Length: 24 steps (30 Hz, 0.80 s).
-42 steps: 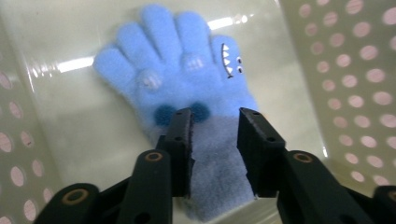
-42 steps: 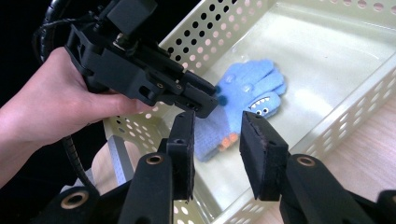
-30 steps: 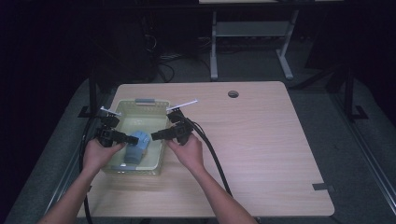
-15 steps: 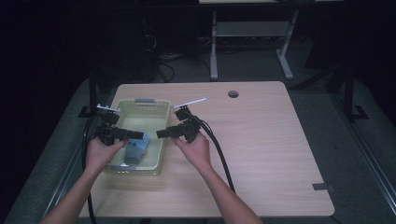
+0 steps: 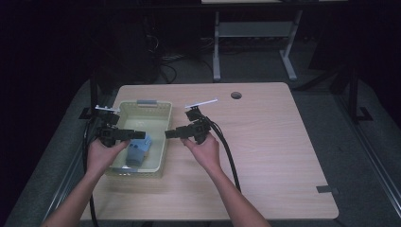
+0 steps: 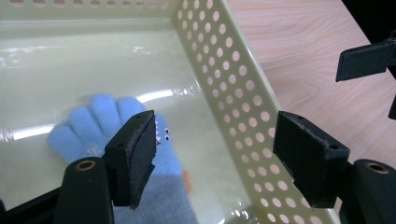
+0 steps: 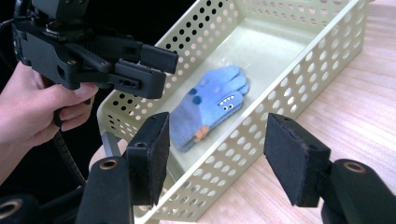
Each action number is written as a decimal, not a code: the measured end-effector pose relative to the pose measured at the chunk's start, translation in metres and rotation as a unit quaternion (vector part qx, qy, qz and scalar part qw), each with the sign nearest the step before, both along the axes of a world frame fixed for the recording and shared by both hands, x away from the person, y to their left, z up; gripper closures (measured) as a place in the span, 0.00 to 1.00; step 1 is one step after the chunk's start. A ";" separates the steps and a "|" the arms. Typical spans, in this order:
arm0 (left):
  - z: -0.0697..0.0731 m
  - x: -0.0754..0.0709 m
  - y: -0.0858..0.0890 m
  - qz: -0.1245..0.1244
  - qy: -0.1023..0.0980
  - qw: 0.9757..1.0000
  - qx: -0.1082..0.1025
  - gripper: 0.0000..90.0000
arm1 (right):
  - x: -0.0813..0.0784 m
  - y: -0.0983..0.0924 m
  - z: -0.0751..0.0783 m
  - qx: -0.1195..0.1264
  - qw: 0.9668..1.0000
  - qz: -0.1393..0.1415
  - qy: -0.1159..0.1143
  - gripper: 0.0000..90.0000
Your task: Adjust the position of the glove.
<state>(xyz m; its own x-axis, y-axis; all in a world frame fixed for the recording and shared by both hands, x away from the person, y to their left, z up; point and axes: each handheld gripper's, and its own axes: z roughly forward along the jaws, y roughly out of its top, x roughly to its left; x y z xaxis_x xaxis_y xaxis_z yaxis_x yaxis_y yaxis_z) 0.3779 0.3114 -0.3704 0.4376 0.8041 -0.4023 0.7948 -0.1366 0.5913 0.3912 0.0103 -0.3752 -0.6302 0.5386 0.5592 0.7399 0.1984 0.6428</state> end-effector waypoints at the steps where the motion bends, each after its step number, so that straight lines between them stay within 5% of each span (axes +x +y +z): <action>1: 0.001 0.000 0.000 -0.001 -0.002 1.000 0.000 0.33 | 0.000 -0.001 0.000 0.002 1.000 0.000 -0.002 0.45; 24: 0.009 0.003 -0.034 -0.038 -0.020 0.999 -0.011 0.33 | -0.001 -0.042 0.004 0.011 1.000 -0.023 -0.003 0.40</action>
<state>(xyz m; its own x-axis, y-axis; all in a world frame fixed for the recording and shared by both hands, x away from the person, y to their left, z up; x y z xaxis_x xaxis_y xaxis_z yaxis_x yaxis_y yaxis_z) 0.3812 0.2775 -0.3612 0.5127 0.7590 -0.4014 0.7588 -0.1818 0.6254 0.3907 -0.0318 -0.3716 -0.6079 0.5546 0.5682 0.7446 0.1498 0.6505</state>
